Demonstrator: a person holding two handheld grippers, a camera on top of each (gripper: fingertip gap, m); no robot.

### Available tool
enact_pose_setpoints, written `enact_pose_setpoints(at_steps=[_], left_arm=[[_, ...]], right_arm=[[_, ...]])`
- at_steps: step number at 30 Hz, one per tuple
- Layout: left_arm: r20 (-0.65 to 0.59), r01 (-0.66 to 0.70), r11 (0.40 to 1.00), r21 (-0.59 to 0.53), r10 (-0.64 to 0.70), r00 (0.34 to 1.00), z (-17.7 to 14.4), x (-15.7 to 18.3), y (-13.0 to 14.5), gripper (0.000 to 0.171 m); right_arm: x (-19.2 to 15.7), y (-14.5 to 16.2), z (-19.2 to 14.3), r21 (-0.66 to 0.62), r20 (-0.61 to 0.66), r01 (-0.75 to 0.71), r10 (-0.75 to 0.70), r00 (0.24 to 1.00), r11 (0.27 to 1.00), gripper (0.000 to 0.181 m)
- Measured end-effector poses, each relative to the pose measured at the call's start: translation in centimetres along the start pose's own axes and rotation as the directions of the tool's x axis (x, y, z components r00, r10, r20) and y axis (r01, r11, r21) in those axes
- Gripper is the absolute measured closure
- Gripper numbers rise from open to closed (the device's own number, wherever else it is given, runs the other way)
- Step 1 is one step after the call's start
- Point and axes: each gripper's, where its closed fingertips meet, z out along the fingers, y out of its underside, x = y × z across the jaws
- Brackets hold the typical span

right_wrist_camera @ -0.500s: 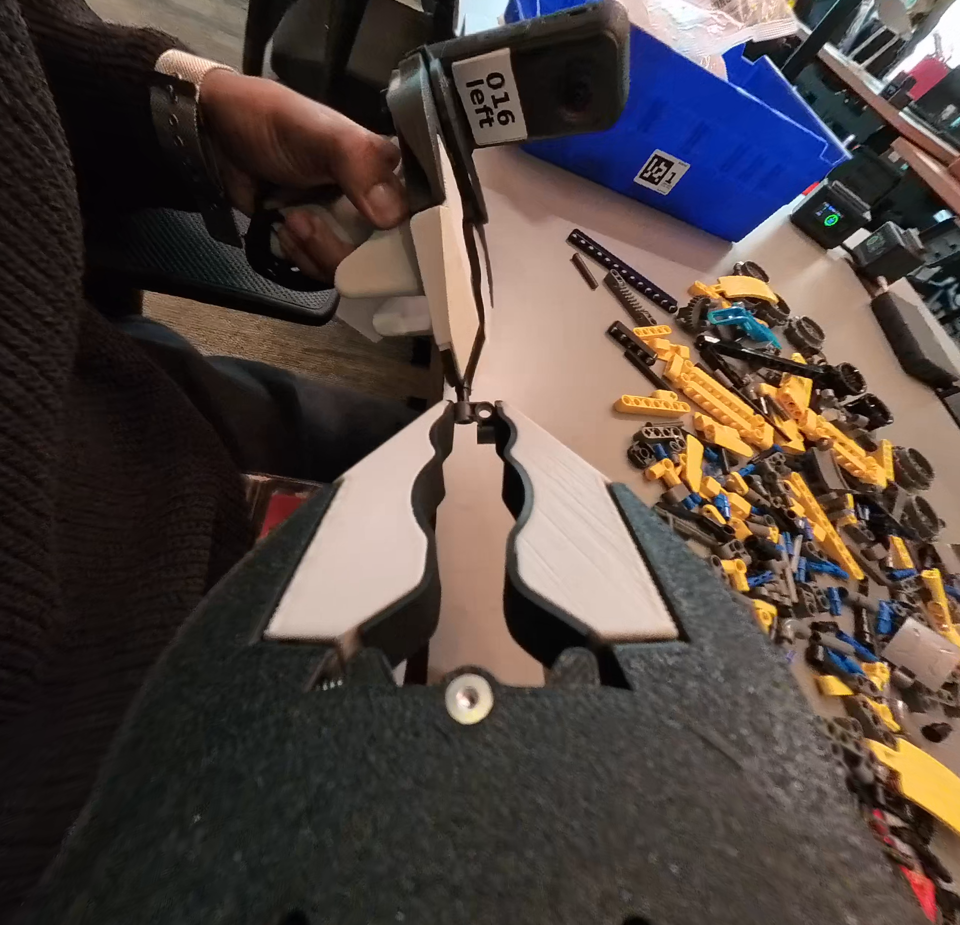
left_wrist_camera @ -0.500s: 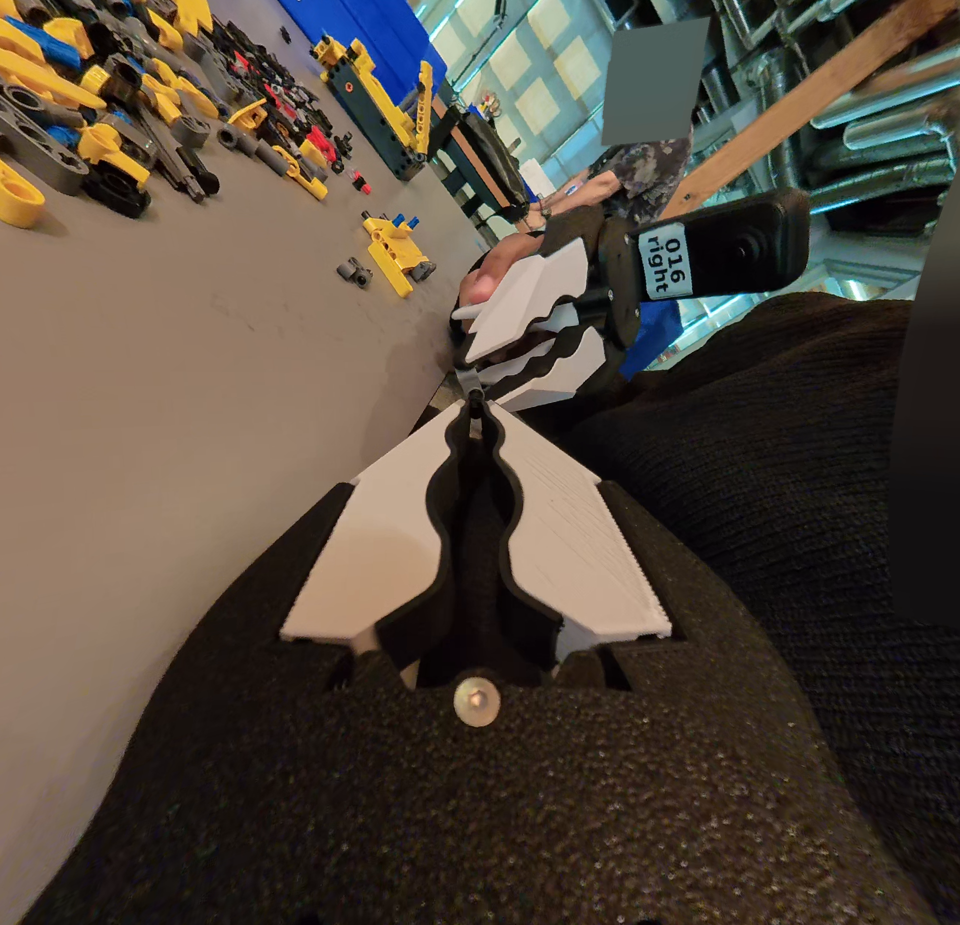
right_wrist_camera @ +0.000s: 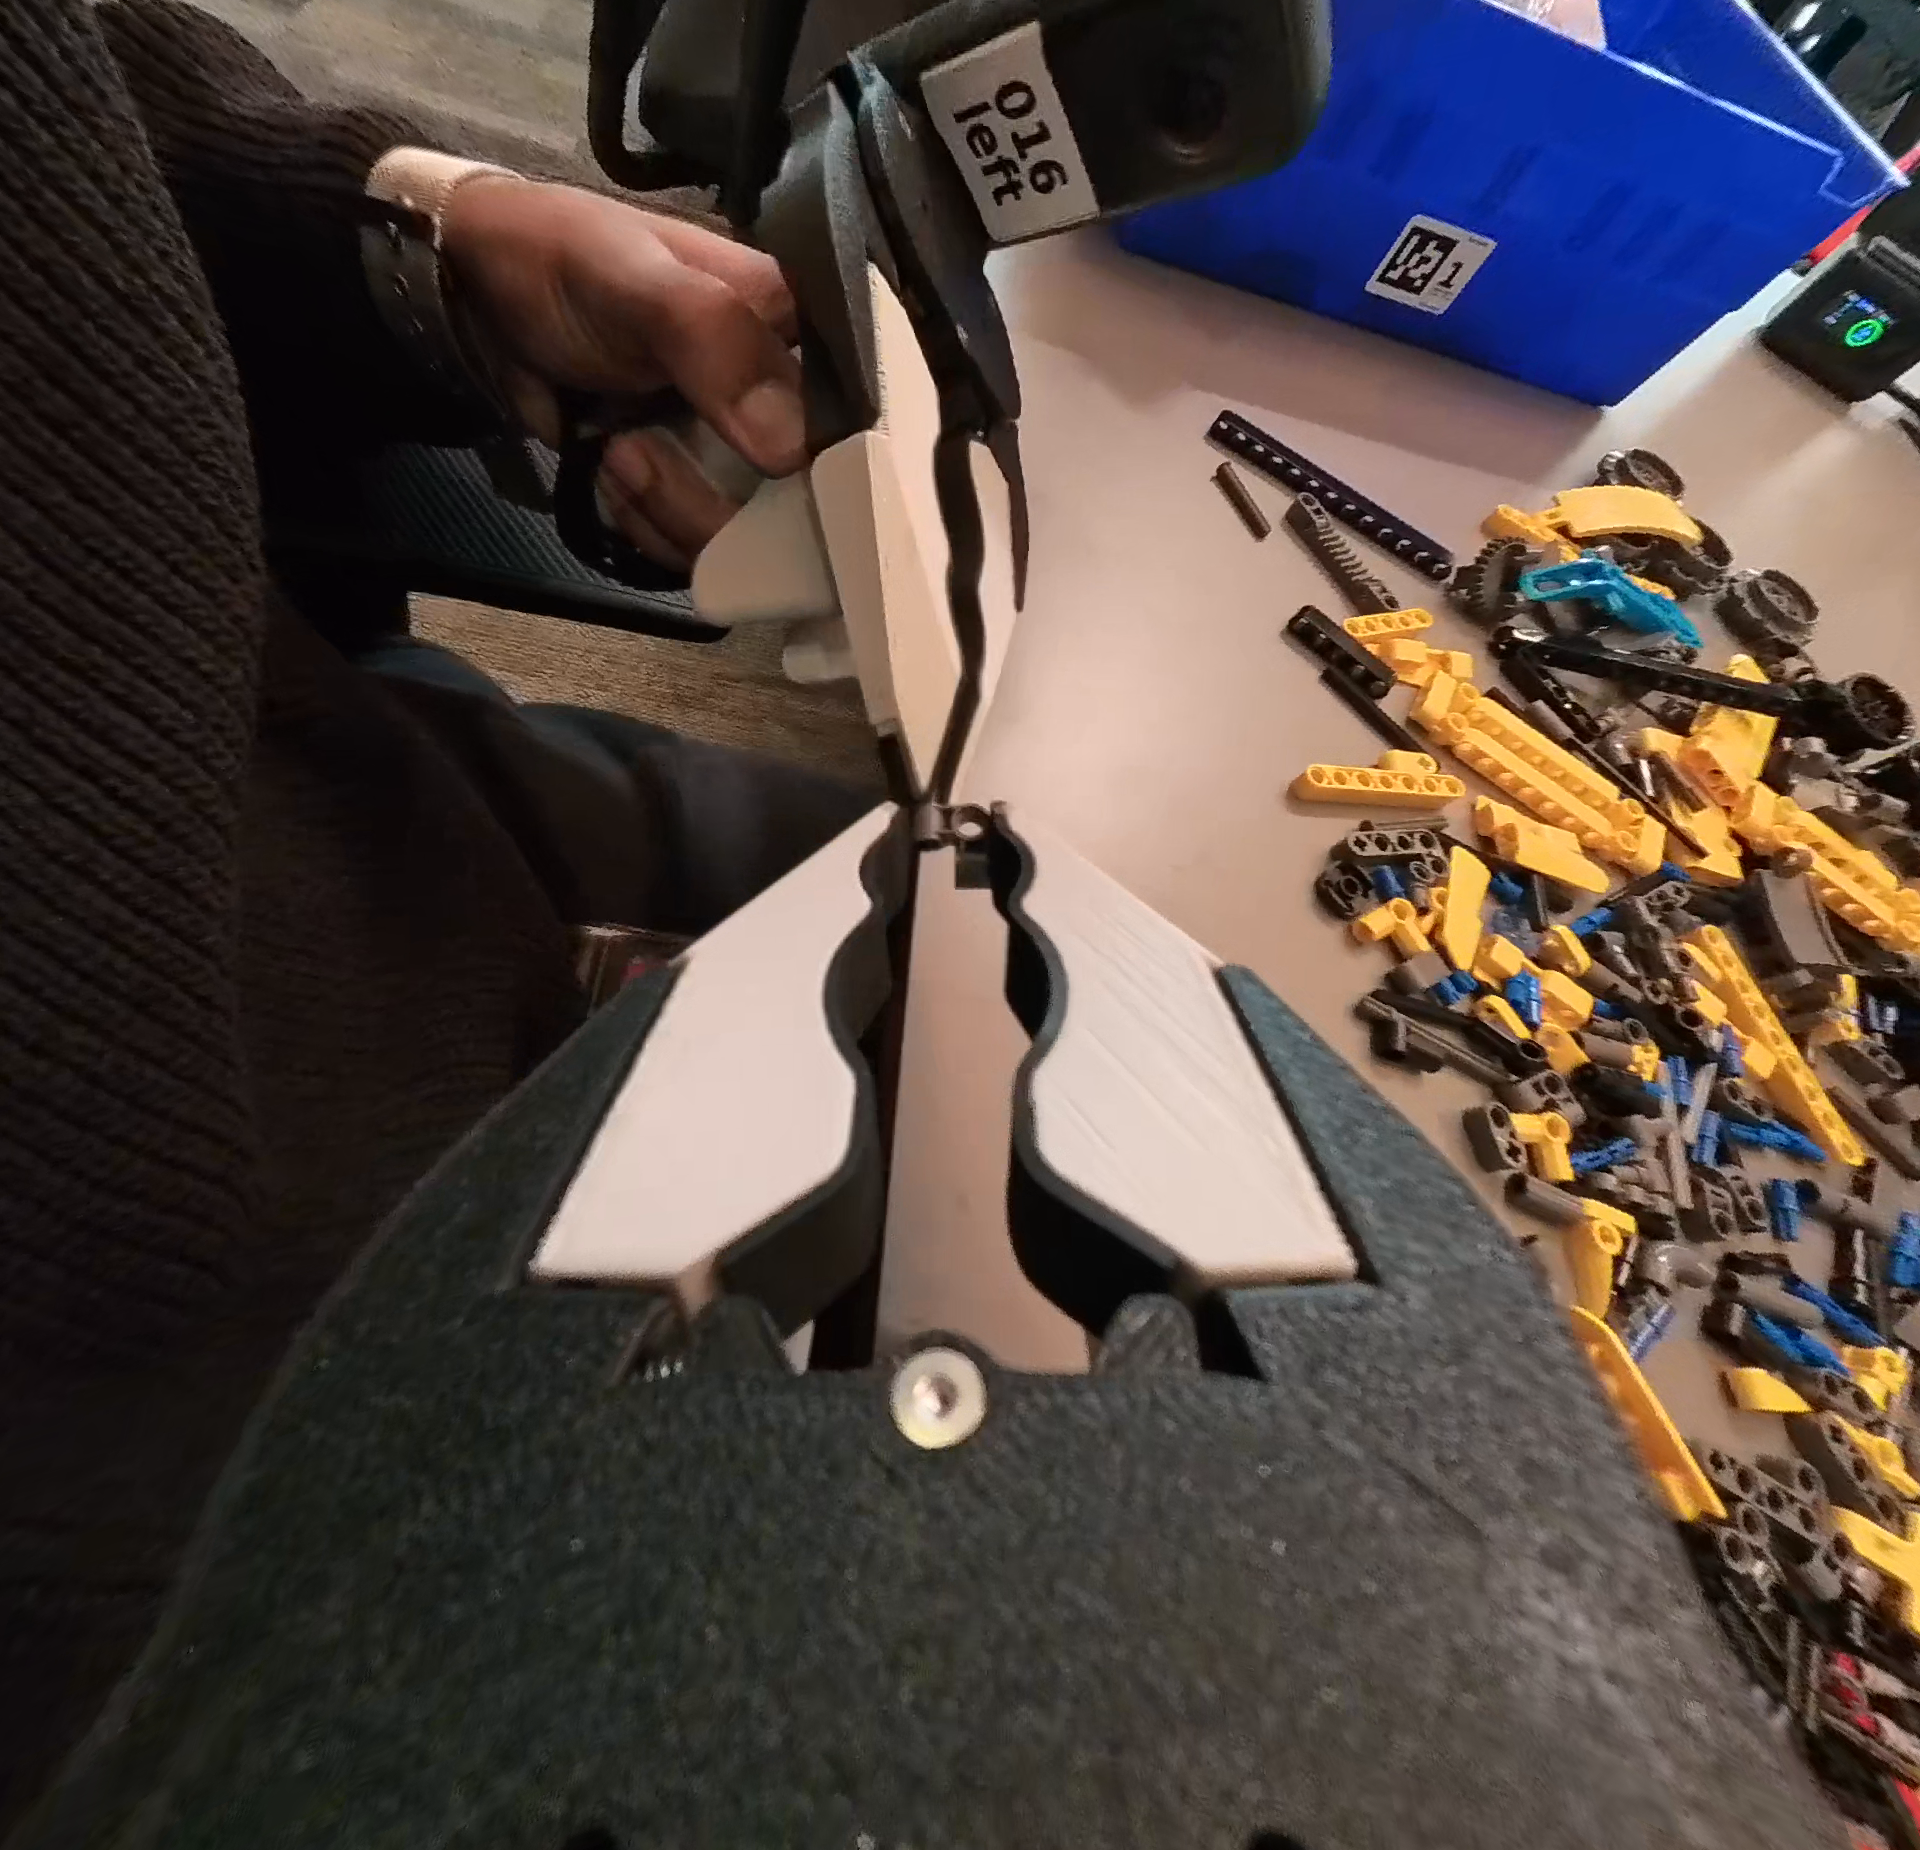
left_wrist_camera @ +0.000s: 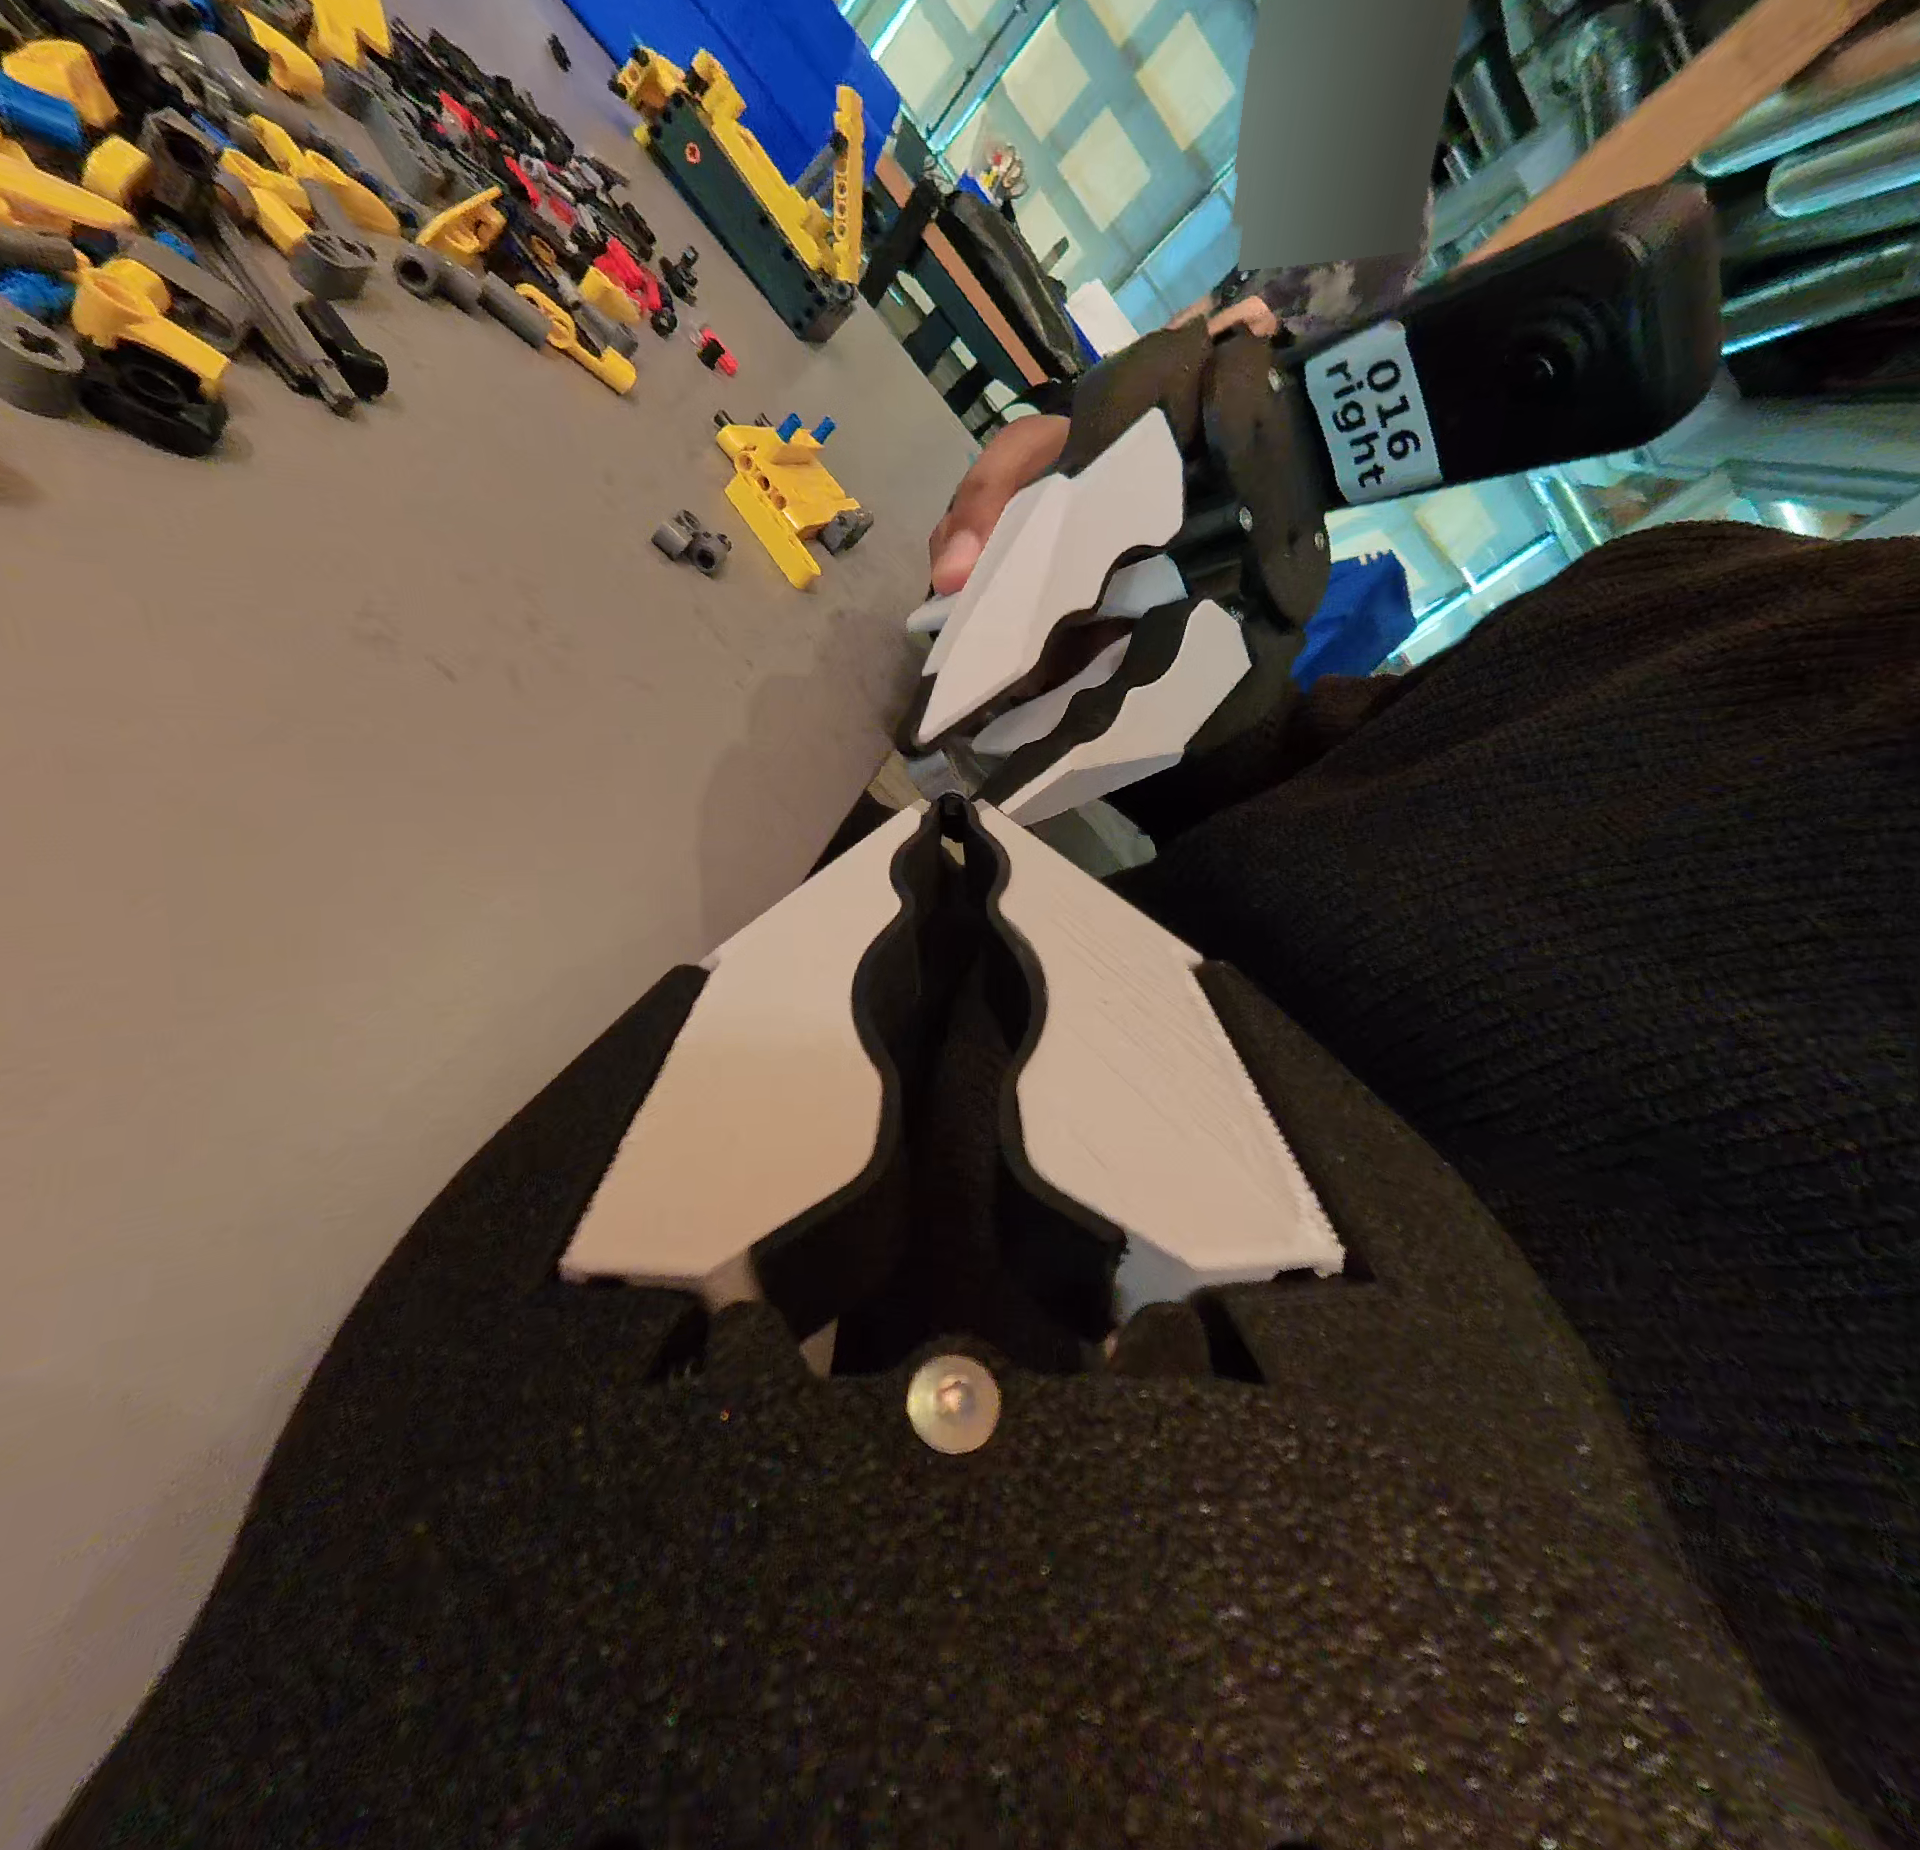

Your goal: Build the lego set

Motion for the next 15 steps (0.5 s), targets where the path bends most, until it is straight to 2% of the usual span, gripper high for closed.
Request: enact_pose_setpoints(at_steps=[4,6,10,13,15], left_arm=[[0.08,-0.075,0.996,0.038,0.072,0.994,0.0,-0.9,-0.5,0.166],[0.123,-0.131,0.99,0.057,0.124,0.985,-0.4,-1.0,-1.1,0.147],[0.137,-0.19,0.978,0.081,0.178,0.974,-1.2,-0.5,-1.8,0.147],[0.111,-0.173,0.982,0.078,0.164,0.98,-1.2,-0.5,-1.6,0.148],[0.102,-0.173,0.982,0.073,0.165,0.981,-1.0,-0.4,-1.4,0.148]], right_arm=[[0.8,0.7,0.2,-0.028,-0.047,-0.032,0.031,0.998,0.999,0.166],[1.6,1.7,0.1,-0.074,-0.084,-0.063,0.056,0.995,0.995,0.166],[2.6,5.1,0.4,-0.256,-0.088,-0.206,0.189,0.978,0.945,0.164],[4.3,4.7,0.3,-0.218,-0.134,-0.313,0.289,0.948,0.924,0.164],[5.1,5.2,0.0,-0.239,-0.156,-0.324,0.293,0.943,0.915,0.164]])
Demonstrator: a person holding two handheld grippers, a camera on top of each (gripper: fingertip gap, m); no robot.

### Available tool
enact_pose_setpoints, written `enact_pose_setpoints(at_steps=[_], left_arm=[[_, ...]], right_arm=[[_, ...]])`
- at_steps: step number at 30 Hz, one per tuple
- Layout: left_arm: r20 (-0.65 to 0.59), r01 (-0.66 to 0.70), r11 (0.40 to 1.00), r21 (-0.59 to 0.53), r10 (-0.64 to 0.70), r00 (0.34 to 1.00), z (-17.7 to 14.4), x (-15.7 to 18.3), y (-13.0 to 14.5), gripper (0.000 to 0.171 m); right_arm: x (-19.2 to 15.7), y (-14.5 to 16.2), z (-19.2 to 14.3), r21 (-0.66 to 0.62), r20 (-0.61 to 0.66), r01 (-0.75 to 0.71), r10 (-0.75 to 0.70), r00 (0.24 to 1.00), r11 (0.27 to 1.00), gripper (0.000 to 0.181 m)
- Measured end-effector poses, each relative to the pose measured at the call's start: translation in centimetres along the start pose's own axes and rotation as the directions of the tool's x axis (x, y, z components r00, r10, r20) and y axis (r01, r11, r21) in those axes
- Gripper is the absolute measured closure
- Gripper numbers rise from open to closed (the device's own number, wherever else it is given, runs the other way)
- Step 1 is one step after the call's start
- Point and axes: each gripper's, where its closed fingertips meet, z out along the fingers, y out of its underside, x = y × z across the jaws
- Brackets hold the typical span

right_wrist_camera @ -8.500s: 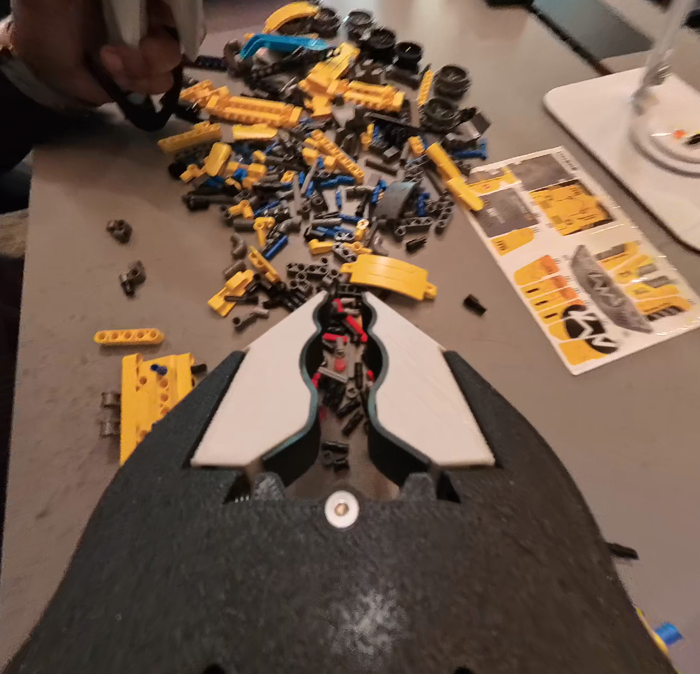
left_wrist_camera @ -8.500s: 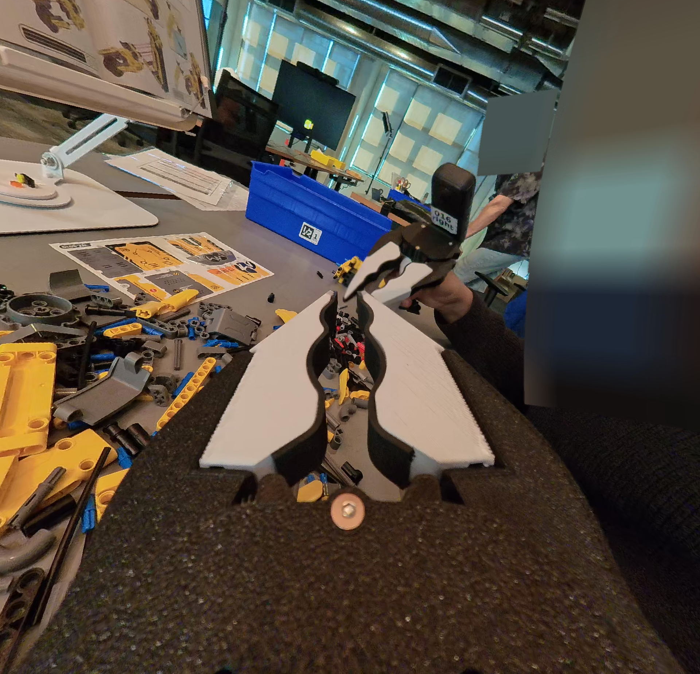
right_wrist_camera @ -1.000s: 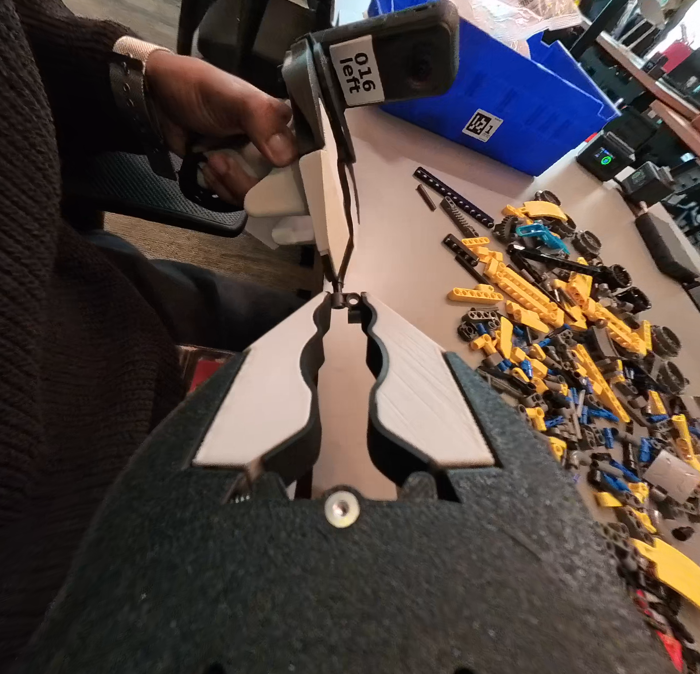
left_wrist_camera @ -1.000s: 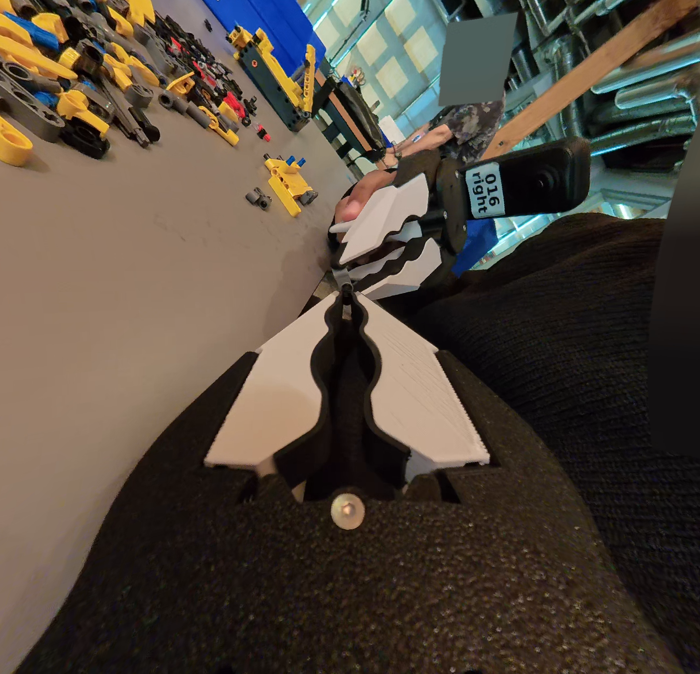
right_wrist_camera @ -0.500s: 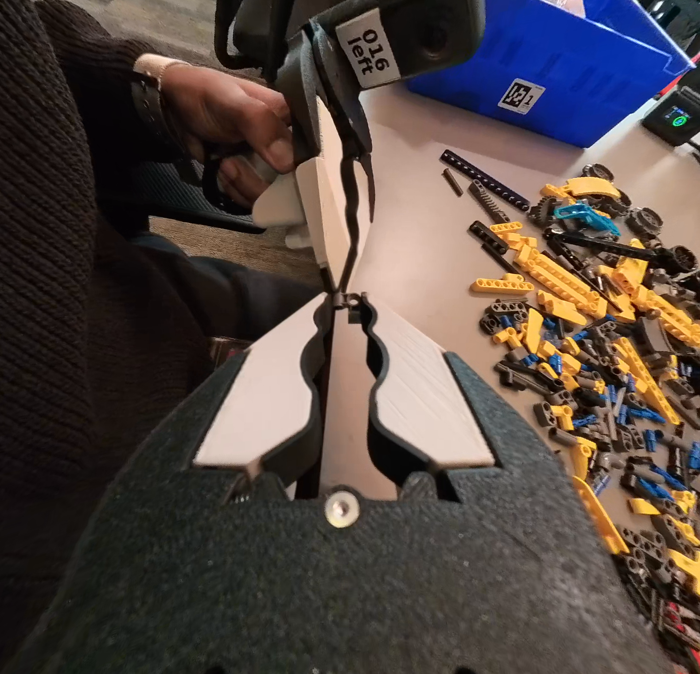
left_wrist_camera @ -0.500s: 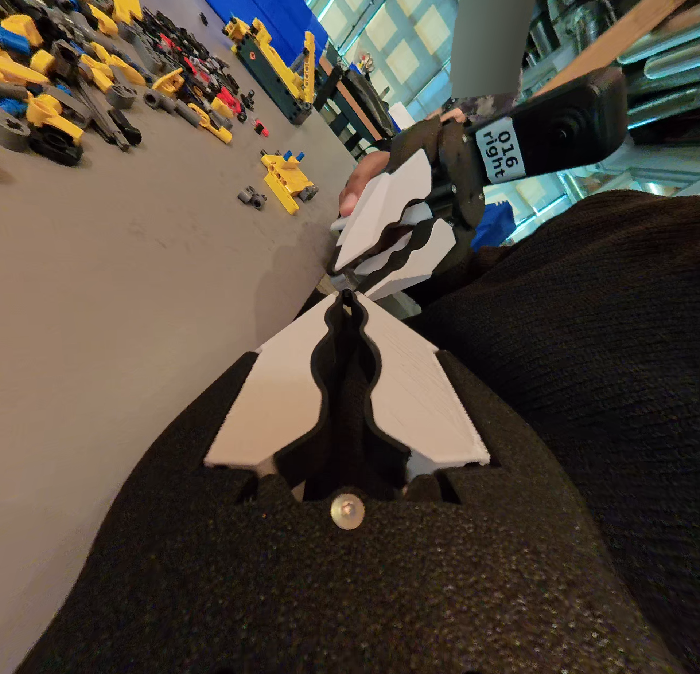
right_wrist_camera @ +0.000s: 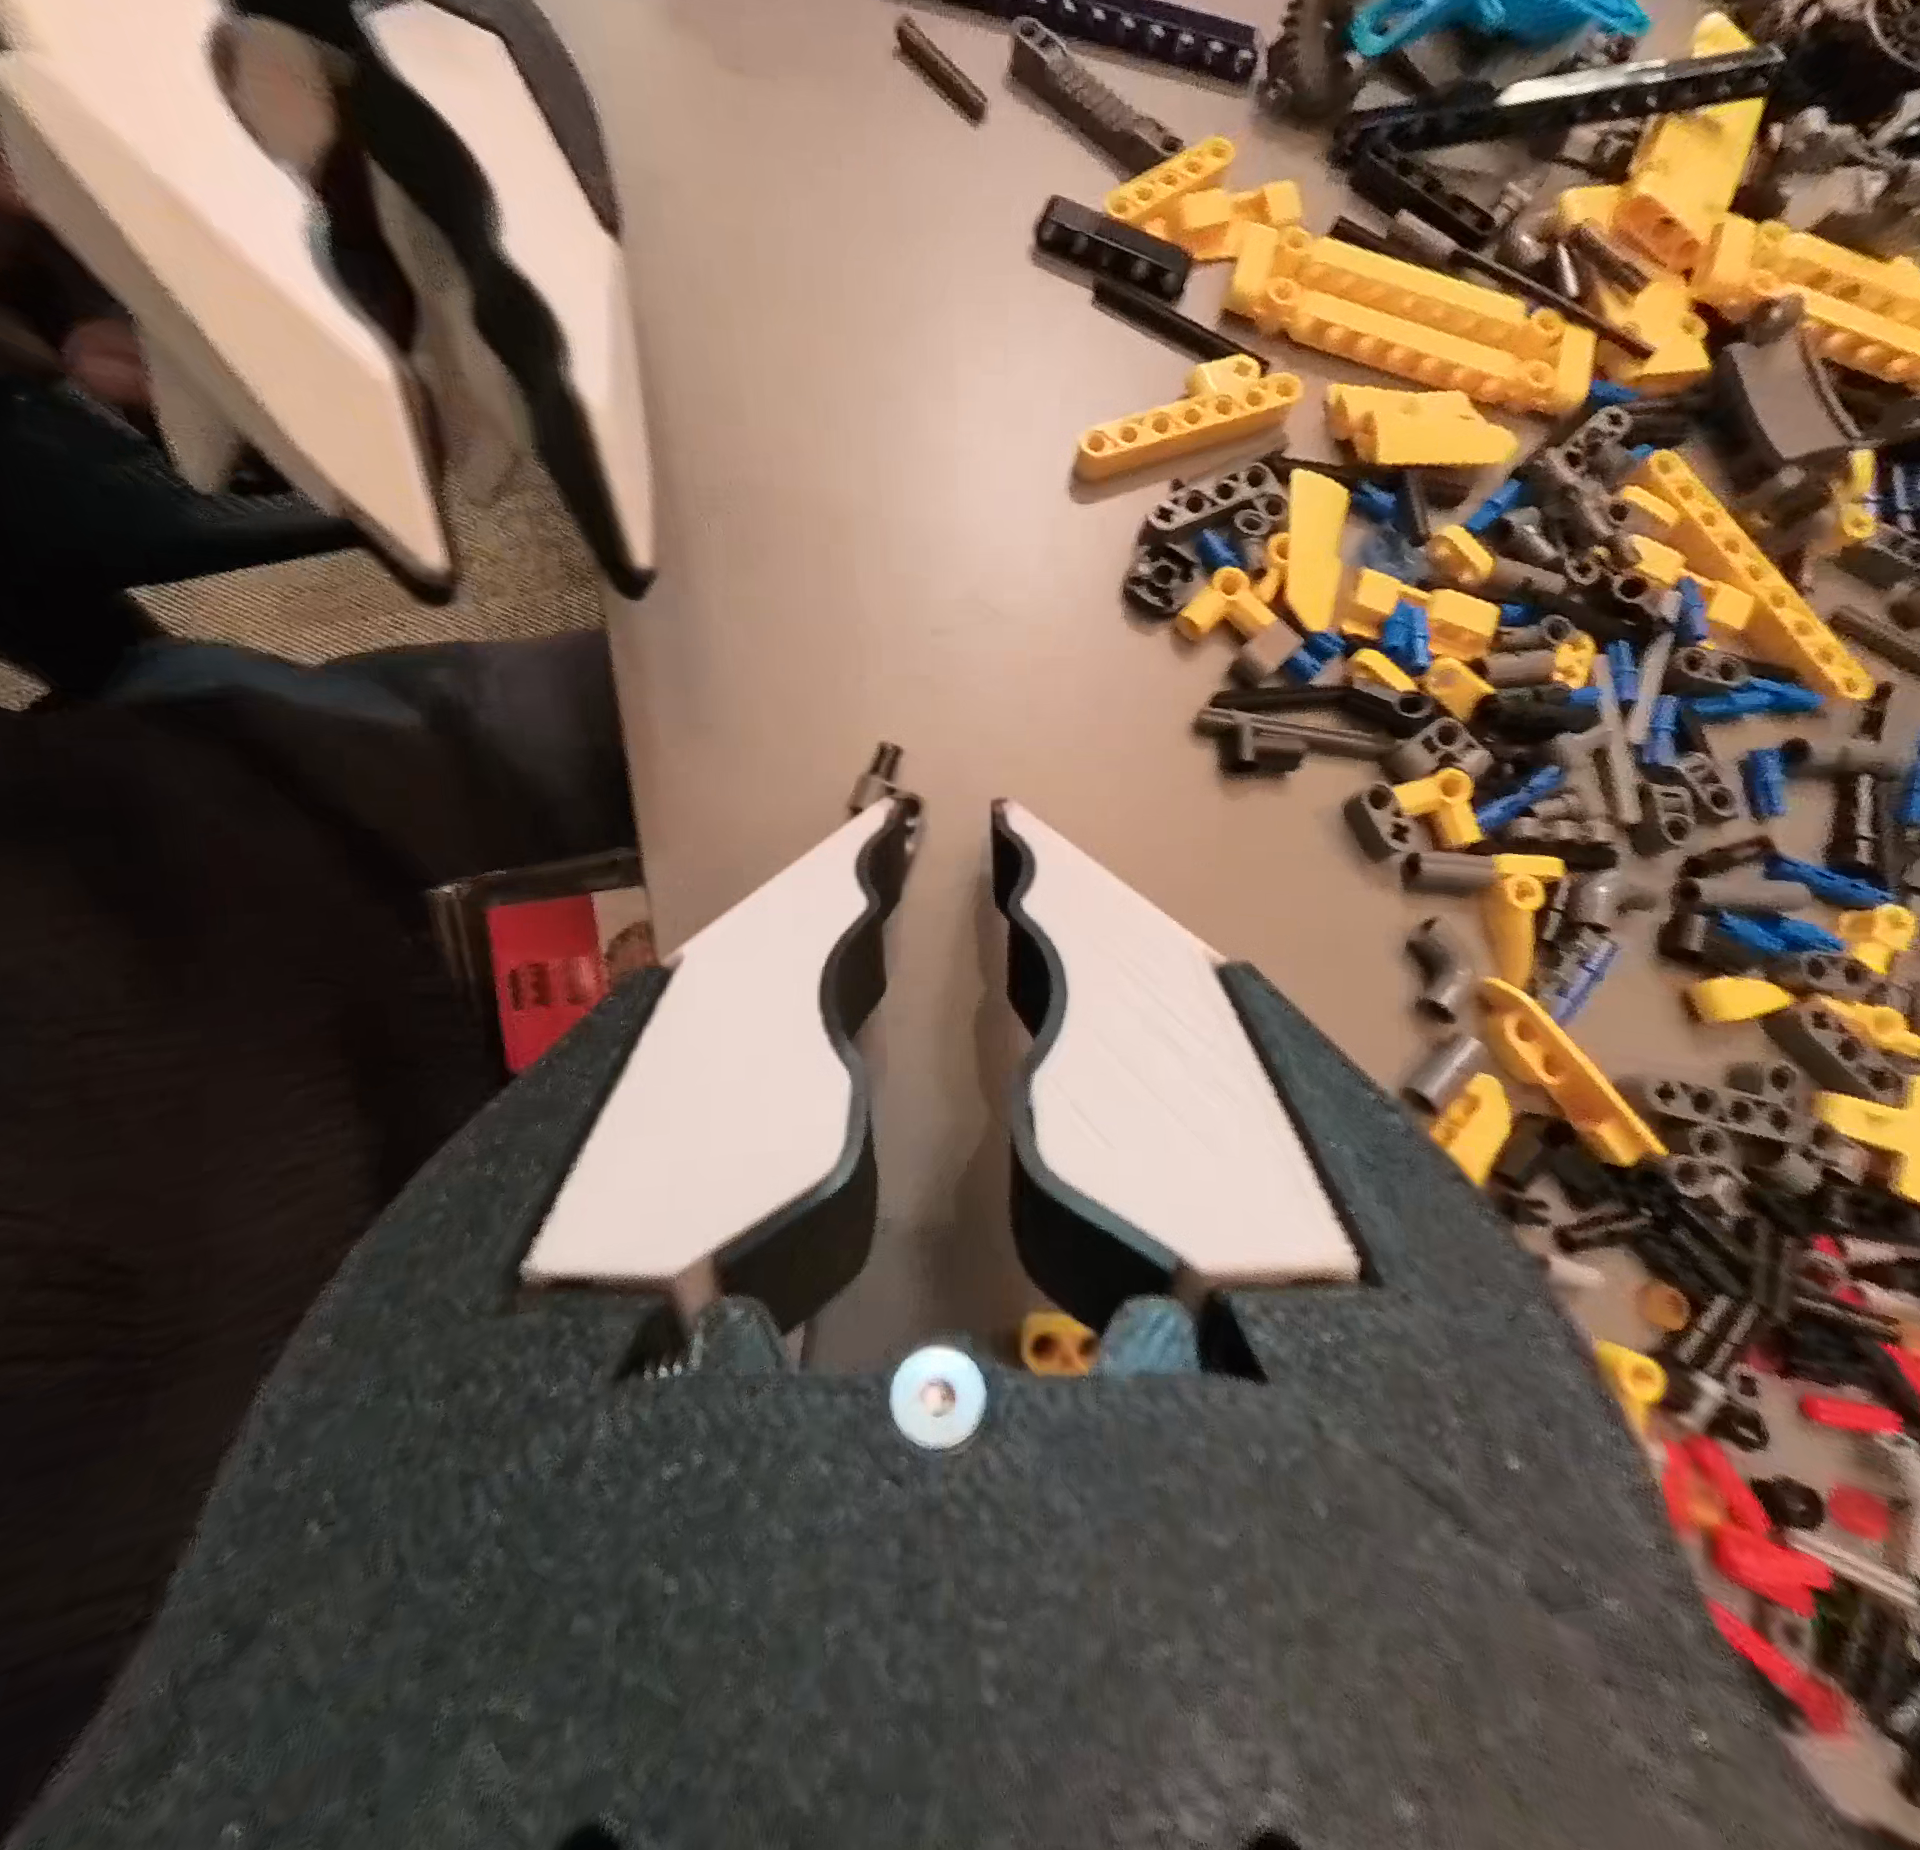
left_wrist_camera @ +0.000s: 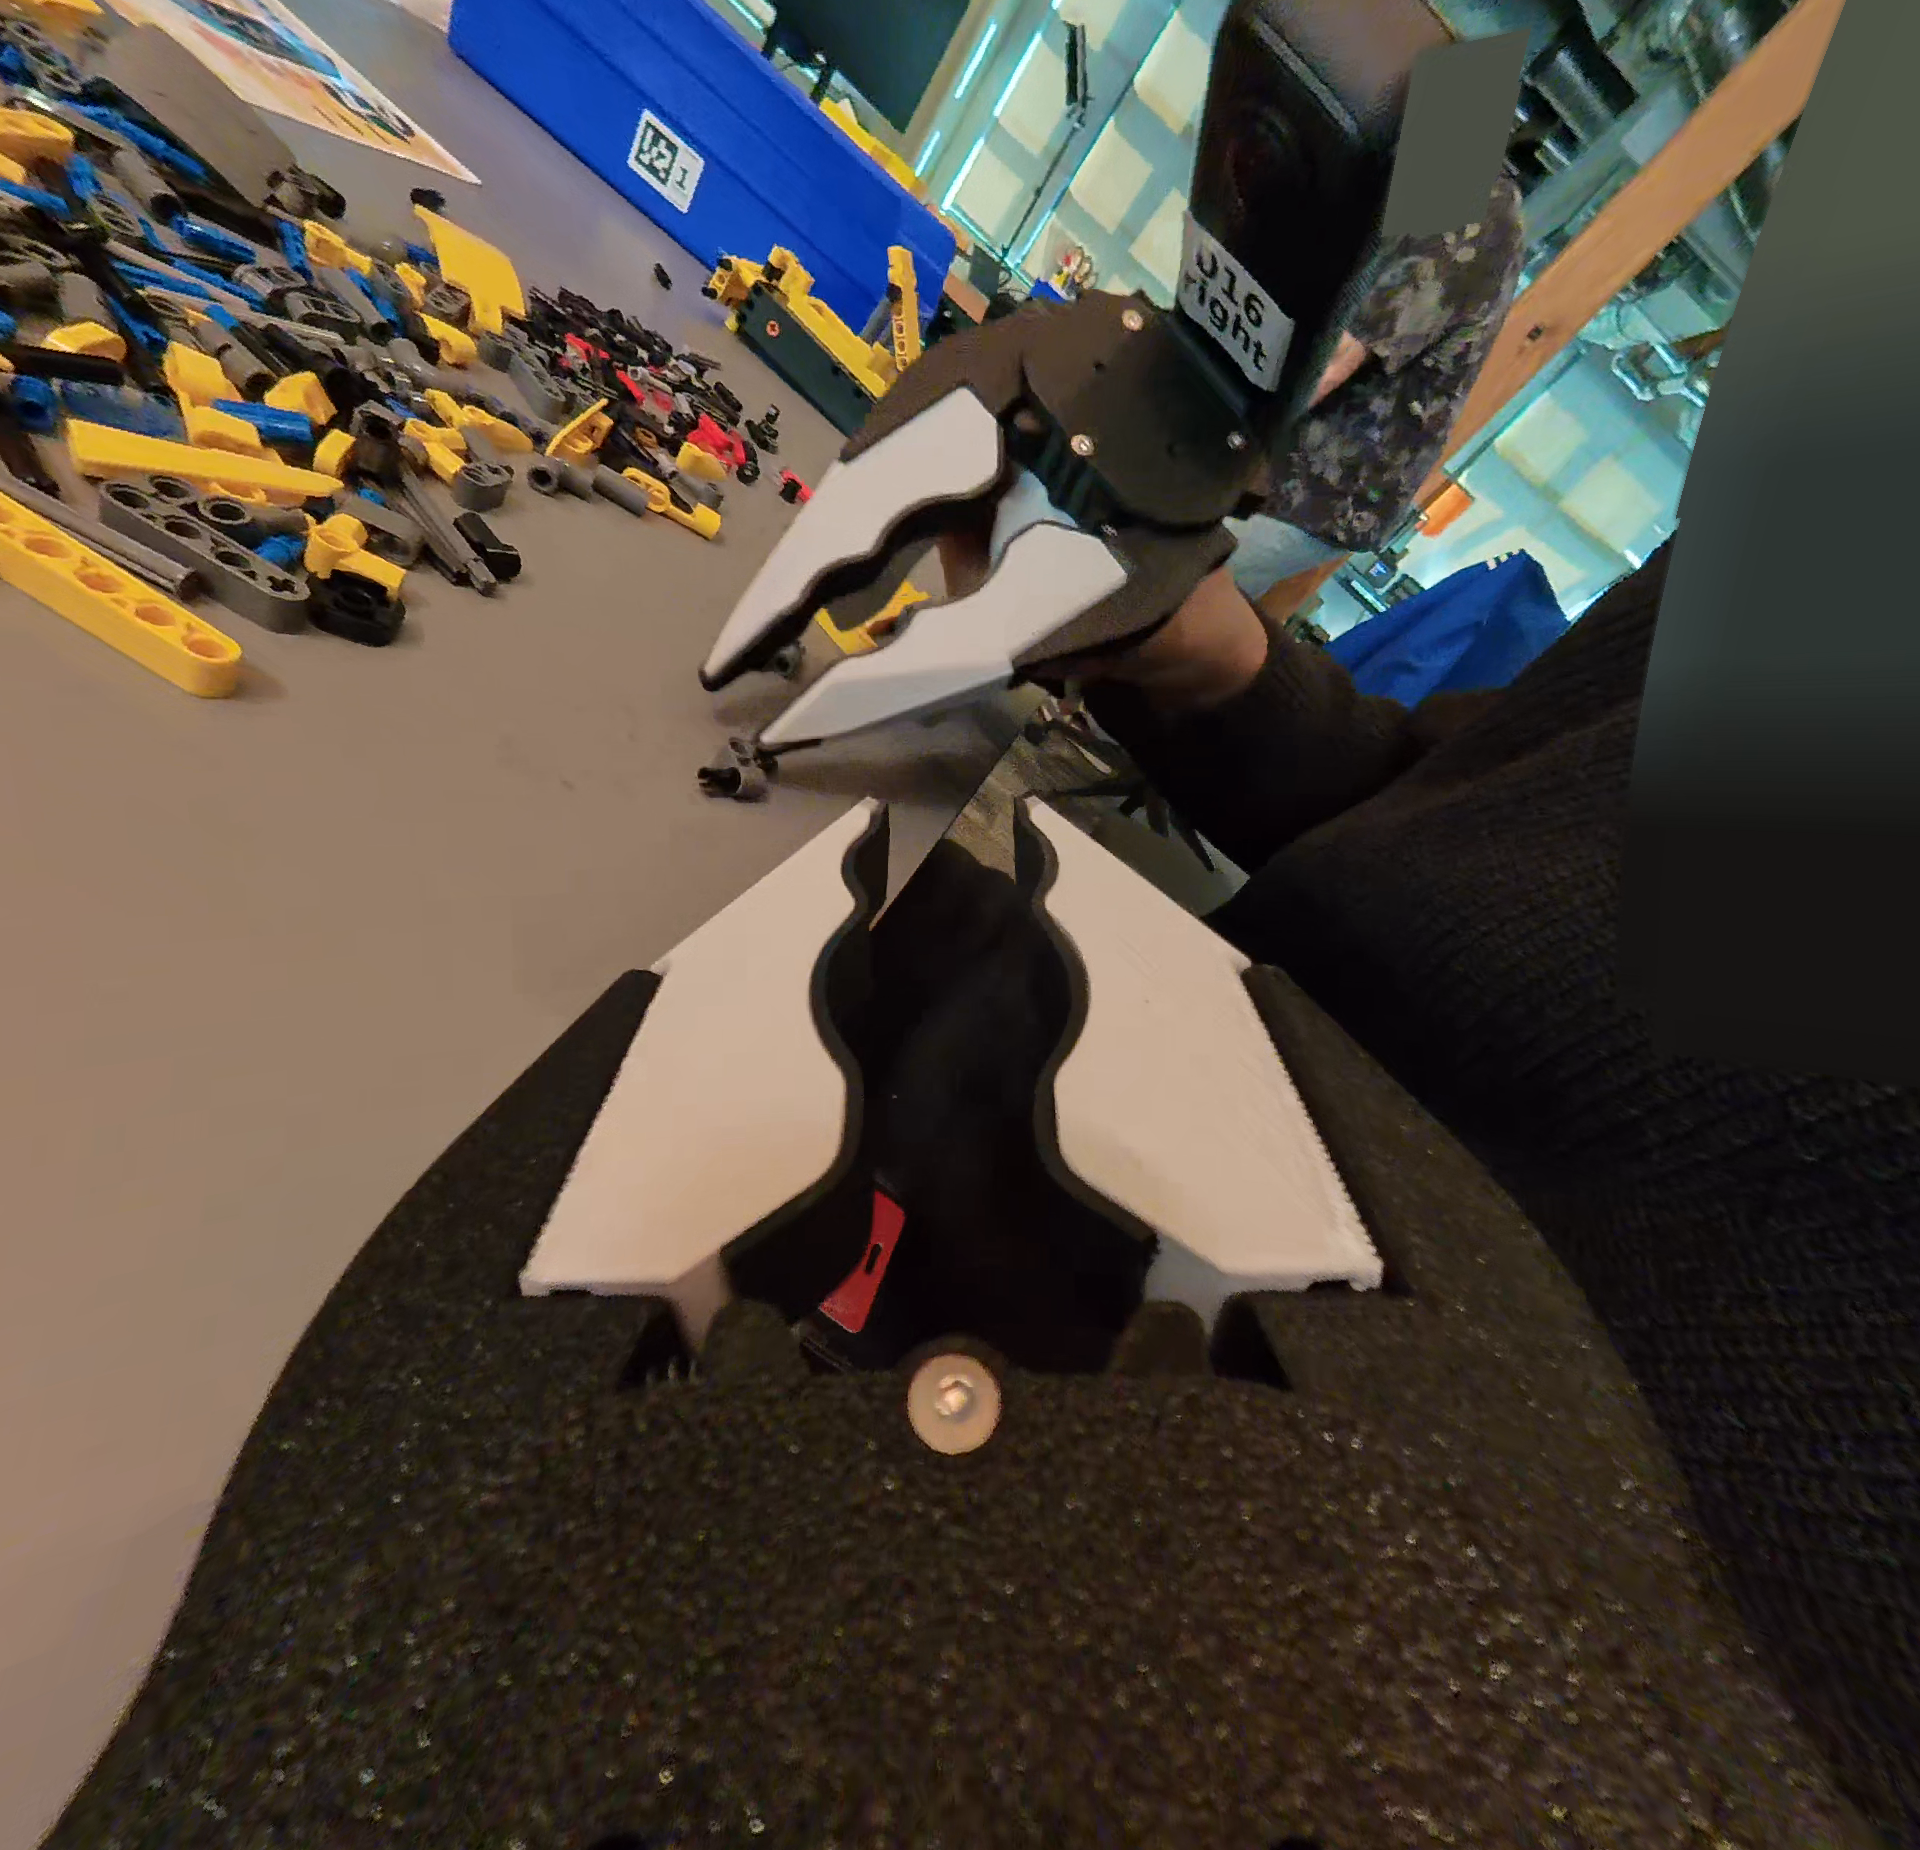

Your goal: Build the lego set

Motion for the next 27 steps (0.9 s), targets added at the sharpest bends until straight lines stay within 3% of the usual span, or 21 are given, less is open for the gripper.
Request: enact_pose_setpoints(at_steps=[7,12,17,20,23,27], left_arm=[[0.002,-0.035,0.999,-0.002,0.035,0.999,0.2,0.2,0.0,0.148],[0.025,-0.084,0.996,0.014,0.084,0.996,0.6,0.3,-0.3,0.148],[0.06,-0.141,0.99,0.003,0.141,0.988,1.5,0.5,-0.8,0.148],[0.015,-0.129,0.992,0.006,0.129,0.992,2.5,1.2,-1.1,0.148],[0.03,-0.145,0.989,0.015,0.144,0.989,3.2,1.1,-2.1,0.148],[0.14,-0.238,0.971,-0.02,0.239,0.961,3.7,-0.1,-4.2,0.148]], right_arm=[[1.2,0.0,-1.4,0.01,-0.037,0.026,-0.026,0.999,1.0,0.164],[4.4,-0.2,-6.1,0.17,-0.148,-0.069,0.095,0.984,0.983,0.164],[7.5,2.1,-10.8,0.287,-0.299,-0.124,0.212,0.931,0.95,0.164],[8.5,3.6,-12.8,0.346,-0.362,-0.122,0.253,0.897,0.93,0.165],[8.9,5.1,-13.6,0.382,-0.364,-0.152,0.299,0.882,0.912,0.164],[9.1,6.5,-14.1,0.412,-0.363,-0.167,0.33,0.871,0.896,0.165]])
